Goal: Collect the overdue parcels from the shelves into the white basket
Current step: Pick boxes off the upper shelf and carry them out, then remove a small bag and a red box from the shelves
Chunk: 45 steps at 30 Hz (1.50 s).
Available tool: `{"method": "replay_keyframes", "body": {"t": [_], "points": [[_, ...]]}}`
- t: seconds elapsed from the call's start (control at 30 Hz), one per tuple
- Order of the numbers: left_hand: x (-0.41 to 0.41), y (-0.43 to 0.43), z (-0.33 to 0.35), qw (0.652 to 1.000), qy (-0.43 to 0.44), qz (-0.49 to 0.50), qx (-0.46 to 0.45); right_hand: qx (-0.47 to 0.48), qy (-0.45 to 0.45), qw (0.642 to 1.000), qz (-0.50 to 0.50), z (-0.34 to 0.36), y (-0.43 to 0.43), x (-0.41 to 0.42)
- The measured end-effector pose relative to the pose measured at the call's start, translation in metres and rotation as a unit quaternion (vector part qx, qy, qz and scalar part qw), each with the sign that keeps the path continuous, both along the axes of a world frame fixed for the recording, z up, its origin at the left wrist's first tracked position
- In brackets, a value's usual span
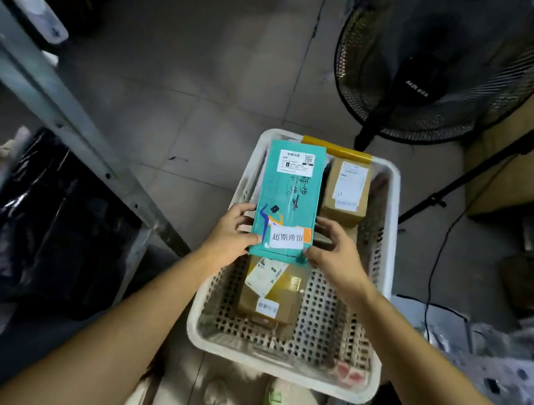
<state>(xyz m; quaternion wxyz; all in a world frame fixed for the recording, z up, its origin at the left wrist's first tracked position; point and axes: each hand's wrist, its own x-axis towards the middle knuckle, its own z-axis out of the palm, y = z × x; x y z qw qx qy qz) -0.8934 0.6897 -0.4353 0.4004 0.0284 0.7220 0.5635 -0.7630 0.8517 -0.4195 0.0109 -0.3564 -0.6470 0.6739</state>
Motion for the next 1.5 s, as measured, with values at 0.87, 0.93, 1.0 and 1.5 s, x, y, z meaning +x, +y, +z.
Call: {"method": "replay_keyframes", "body": {"t": [0.87,0.93,1.0,1.5], "points": [[-0.131,0.096,-0.162,1.0,-0.003,-0.014,0.003,0.027,-0.107,0.994,-0.008,-0.155,0.105,-0.136],[-0.132,0.094,-0.159,1.0,-0.004,-0.023,-0.01,0.025,-0.114,0.993,0.012,-0.153,0.109,-0.137],[-0.135,0.094,-0.151,0.998,0.004,-0.048,-0.034,0.027,-0.13,0.99,0.045,-0.149,0.112,-0.14],[-0.147,0.09,0.03,0.892,0.265,-0.25,-0.267,0.354,-0.243,0.857,0.287,0.029,0.132,-0.15]]}}
